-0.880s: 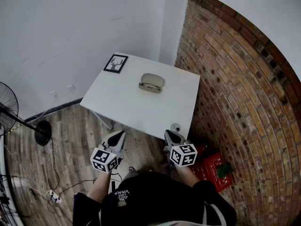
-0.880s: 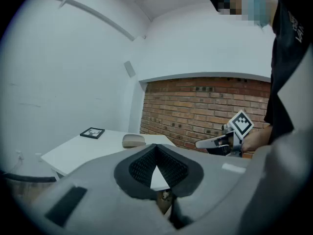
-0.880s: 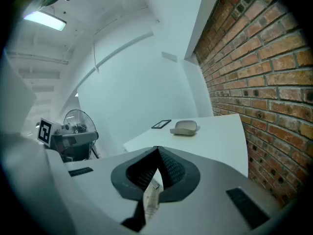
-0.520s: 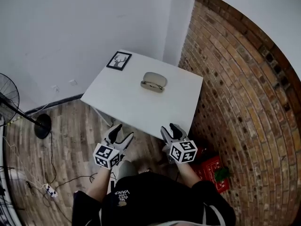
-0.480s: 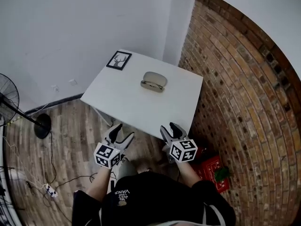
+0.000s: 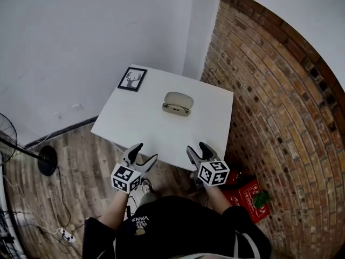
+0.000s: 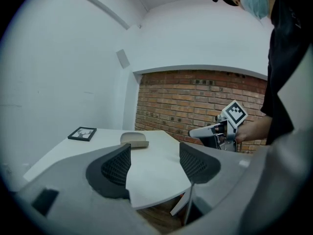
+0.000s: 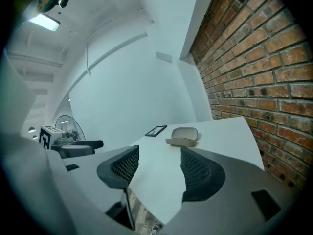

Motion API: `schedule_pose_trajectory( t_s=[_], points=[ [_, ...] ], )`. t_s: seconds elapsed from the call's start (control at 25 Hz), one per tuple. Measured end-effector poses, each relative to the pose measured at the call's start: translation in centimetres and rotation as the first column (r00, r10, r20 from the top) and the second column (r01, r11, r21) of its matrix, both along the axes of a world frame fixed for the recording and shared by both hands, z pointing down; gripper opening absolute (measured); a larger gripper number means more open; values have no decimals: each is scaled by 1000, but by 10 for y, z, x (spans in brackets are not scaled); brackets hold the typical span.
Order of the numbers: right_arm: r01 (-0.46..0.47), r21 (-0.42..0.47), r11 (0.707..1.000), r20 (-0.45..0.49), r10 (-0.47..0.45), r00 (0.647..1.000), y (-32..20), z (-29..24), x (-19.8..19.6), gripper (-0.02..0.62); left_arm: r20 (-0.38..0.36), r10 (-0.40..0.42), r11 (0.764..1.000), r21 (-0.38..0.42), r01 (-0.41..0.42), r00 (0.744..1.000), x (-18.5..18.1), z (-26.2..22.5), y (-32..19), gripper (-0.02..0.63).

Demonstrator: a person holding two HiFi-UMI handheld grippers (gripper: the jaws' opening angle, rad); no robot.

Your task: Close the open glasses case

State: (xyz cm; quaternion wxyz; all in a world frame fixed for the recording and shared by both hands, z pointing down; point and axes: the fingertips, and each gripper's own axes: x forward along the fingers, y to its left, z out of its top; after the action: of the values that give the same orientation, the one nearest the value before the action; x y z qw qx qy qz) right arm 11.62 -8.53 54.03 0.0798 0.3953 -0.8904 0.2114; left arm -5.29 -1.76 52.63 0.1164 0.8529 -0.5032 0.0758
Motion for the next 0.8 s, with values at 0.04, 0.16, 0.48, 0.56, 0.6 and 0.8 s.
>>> schedule_pose_trajectory(
  t_s=[0.04, 0.16, 0.48, 0.56, 0.6, 0.8],
  points=[
    [-19, -1, 1000, -1, 19, 1000, -6, -1, -5, 249, 1, 16, 1000, -5, -15, 1000, -8, 1, -7, 307],
    [-83, -2, 997, 5, 83, 997, -24, -3, -21, 250, 9, 73, 997, -15, -73, 997, -28, 5, -28, 307],
    [-263, 18, 965, 6, 263, 965, -58, -12, -48, 249, 33, 265, 964, -41, -263, 964, -71, 15, -76, 307],
    [-296, 29, 955, -2, 296, 955, -66, -14, -50, 249, 44, 309, 951, -44, -307, 950, -76, 20, -87, 307],
    [-308, 33, 951, -8, 309, 951, -71, -15, -50, 249, 48, 326, 945, -47, -323, 944, -78, 22, -94, 307],
    [-333, 39, 942, -51, 335, 941, -95, -17, -42, 244, 41, 379, 924, -62, -376, 924, -71, 33, -121, 307]
  ],
)
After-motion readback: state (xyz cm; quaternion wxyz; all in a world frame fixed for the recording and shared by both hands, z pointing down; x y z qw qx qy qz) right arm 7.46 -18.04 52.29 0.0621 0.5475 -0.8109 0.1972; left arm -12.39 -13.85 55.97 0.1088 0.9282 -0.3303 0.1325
